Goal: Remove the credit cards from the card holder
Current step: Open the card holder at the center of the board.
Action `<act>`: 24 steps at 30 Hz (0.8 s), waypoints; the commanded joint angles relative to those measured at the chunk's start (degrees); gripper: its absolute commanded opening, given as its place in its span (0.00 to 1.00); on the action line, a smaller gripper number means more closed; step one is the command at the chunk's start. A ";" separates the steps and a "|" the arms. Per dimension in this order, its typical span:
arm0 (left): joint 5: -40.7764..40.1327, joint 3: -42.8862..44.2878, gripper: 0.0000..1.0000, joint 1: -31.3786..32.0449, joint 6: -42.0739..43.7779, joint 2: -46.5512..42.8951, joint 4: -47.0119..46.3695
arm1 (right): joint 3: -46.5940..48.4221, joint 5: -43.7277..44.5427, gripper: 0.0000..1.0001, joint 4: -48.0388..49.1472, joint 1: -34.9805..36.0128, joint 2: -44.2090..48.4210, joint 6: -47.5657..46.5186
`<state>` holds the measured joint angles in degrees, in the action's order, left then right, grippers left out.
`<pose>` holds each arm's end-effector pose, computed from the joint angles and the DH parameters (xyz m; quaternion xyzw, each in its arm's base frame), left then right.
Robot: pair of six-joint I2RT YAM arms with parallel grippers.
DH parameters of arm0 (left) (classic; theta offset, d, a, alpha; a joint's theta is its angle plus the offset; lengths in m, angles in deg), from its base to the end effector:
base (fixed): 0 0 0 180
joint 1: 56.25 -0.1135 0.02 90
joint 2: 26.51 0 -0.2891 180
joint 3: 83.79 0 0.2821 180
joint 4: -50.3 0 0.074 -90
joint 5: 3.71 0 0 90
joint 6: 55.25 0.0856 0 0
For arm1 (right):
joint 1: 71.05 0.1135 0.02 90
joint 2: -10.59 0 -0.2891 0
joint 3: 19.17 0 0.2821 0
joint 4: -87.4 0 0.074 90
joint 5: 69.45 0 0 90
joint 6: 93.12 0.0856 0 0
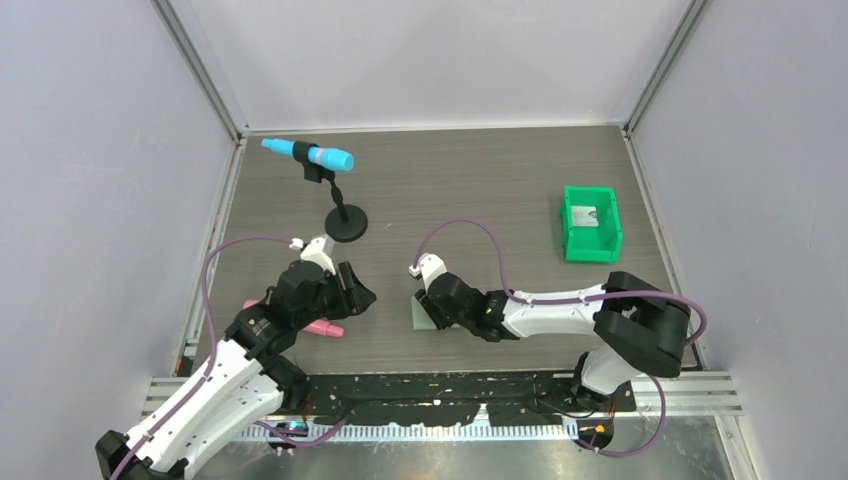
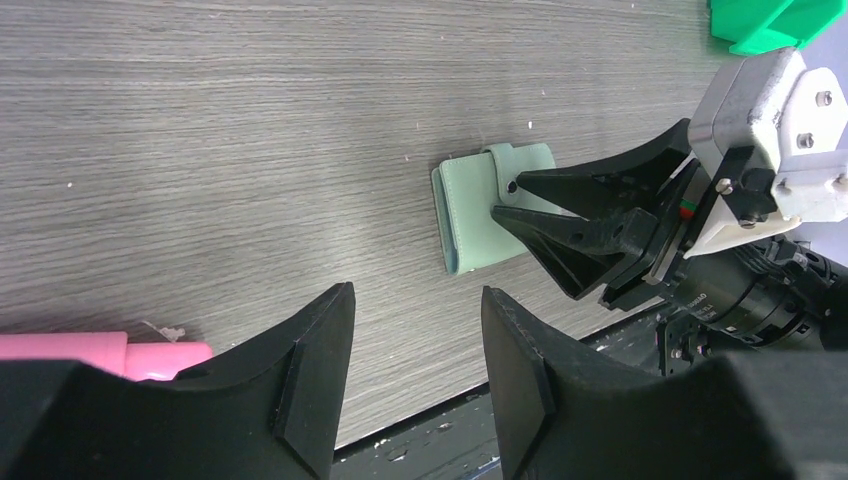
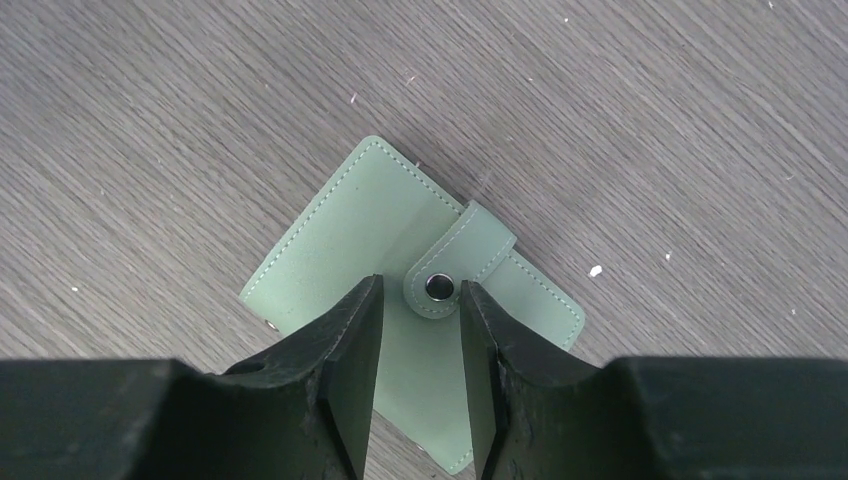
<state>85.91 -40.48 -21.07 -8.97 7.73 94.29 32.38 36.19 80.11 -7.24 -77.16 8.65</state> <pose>0.1560 -0.1093 0.2293 -0.0675 0.8841 -0.2915 0.3589 0.1751 0.3037 0.1281 -0.3510 0.8415 0.1409 0.3857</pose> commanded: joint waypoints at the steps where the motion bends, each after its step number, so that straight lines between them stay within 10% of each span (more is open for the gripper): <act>1: 0.12 -0.19 0.52 -0.11 -1.00 -0.31 -2.52 | 1.01 3.53 0.39 0.01 0.75 -1.37 2.70; 11: 1.45 -1.23 0.52 -0.11 -1.45 -0.61 -3.19 | 2.88 5.55 0.07 -4.09 0.75 -2.82 6.59; 24: 4.45 -2.56 0.50 -0.13 -1.98 2.23 -5.89 | 6.95 1.00 0.05 -10.89 0.57 1.37 17.24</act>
<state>88.56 -42.71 -21.07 -10.37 9.04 91.79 37.16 39.01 72.68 -6.76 -78.53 21.24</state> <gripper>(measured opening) 0.506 0.083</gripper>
